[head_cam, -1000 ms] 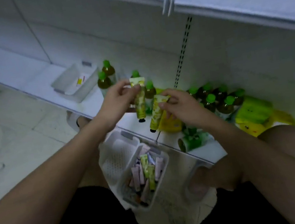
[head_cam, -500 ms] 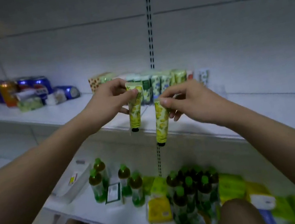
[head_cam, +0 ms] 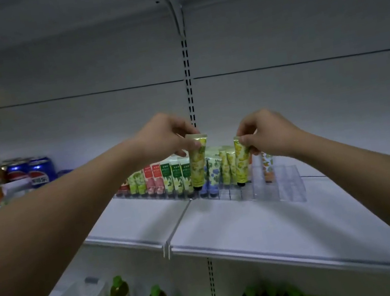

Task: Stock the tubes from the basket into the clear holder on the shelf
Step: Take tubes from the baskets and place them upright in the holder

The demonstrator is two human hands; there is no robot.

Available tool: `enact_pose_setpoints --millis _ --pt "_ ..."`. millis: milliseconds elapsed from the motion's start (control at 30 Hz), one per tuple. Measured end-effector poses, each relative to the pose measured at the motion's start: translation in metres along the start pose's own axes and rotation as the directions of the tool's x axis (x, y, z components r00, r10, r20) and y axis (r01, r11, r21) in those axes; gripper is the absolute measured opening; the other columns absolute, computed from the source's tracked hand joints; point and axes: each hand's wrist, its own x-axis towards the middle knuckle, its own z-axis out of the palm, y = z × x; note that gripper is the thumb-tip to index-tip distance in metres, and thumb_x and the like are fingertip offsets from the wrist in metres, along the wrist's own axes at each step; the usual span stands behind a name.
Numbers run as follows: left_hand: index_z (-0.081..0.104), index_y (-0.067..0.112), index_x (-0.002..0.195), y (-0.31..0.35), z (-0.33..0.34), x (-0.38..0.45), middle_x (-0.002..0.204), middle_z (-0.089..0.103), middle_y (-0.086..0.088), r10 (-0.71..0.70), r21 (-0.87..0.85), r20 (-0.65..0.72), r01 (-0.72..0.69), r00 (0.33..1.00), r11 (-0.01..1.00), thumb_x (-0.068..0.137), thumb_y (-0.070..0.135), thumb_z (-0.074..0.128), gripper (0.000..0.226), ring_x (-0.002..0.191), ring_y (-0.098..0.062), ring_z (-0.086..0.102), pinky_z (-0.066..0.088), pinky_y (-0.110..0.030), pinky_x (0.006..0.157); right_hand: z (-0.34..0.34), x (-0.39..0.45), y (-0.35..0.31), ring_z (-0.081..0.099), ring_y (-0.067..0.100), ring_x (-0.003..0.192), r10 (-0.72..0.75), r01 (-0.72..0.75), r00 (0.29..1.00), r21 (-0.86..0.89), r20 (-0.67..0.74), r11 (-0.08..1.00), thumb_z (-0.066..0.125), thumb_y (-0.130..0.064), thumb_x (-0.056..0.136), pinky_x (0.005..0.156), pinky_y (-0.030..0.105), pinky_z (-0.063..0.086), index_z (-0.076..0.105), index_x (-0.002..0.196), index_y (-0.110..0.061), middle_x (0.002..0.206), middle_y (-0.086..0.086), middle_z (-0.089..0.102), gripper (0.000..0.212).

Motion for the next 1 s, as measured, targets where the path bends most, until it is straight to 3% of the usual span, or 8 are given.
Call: enact_pose_setpoints --millis 100,200,300,500,667,833,1000 --pt "0.070 0.019 0.104 -0.007 0.008 0.016 0.088 0.074 0.001 0.002 -0.051 -0.010 -0.002 1.000 0.999 0.083 0.012 0.072 0.022 0.075 -0.011 0.071 0.054 -0.015 0.064 0.016 0.017 0.012 0.069 0.021 0.069 0.002 -0.004 0.999 -0.036 -0.054 0.999 0.066 -0.014 0.089 0.073 0.032 0.057 0.069 0.082 -0.018 0.084 0.004 0.072 0.009" --pt "0.071 0.013 0.101 -0.017 0.020 0.029 0.087 0.075 -0.002 -0.006 -0.153 -0.003 0.006 1.000 0.988 0.082 0.007 0.072 0.020 0.075 -0.012 0.072 0.054 -0.015 0.064 0.030 0.029 0.023 0.067 0.018 0.061 -0.012 0.006 0.996 -0.064 -0.089 0.998 0.065 -0.015 0.091 0.059 0.024 0.049 0.068 0.081 -0.019 0.083 0.000 0.070 0.012" --pt "0.072 0.010 0.097 -0.027 0.031 0.039 0.087 0.075 -0.006 -0.006 -0.195 0.003 0.006 1.000 0.981 0.081 0.004 0.073 0.017 0.078 -0.017 0.072 0.059 -0.024 0.072 0.041 0.038 0.033 0.063 0.013 0.062 -0.003 -0.004 0.993 -0.063 -0.120 0.998 0.064 -0.014 0.091 0.058 0.021 0.043 0.068 0.081 -0.020 0.084 0.000 0.070 0.013" --pt "0.073 0.013 0.091 -0.044 0.050 0.054 0.083 0.075 -0.003 -0.027 -0.204 0.014 0.030 1.000 0.978 0.080 0.007 0.075 0.014 0.079 -0.021 0.073 0.060 -0.028 0.075 0.057 0.046 0.042 0.063 0.021 0.076 -0.001 -0.004 0.992 -0.032 -0.130 0.999 0.063 -0.014 0.092 0.077 0.036 0.054 0.072 0.091 -0.015 0.092 0.003 0.068 0.009" --pt "0.071 0.013 0.089 -0.046 0.073 0.065 0.083 0.073 -0.010 -0.029 -0.225 0.019 0.033 0.999 0.974 0.079 0.004 0.076 0.013 0.078 -0.024 0.072 0.060 -0.033 0.077 0.056 0.052 0.040 0.062 0.018 0.087 -0.047 0.036 0.993 -0.100 -0.106 0.994 0.065 -0.015 0.091 0.077 0.029 0.049 0.074 0.093 -0.015 0.093 0.001 0.069 0.009" --pt "0.070 0.015 0.090 -0.055 0.091 0.077 0.087 0.069 -0.006 -0.055 -0.092 0.002 0.055 0.998 0.994 0.081 0.008 0.075 0.012 0.072 -0.016 0.067 0.060 -0.033 0.078 0.059 0.047 0.049 0.063 0.021 0.078 -0.021 0.011 0.995 -0.105 -0.098 0.994 0.064 -0.013 0.091 0.073 0.028 0.049 0.072 0.089 -0.017 0.087 0.002 0.068 0.009" --pt "0.067 0.023 0.087 -0.068 0.087 0.080 0.086 0.068 0.000 -0.096 0.025 -0.066 0.098 0.993 0.995 0.082 0.013 0.075 0.014 0.075 -0.014 0.067 0.059 -0.033 0.077 0.073 0.038 0.055 0.061 0.023 0.094 0.020 -0.023 0.999 -0.111 -0.027 0.994 0.062 -0.015 0.092 0.080 0.029 0.046 0.072 0.094 -0.016 0.097 0.005 0.069 0.010"
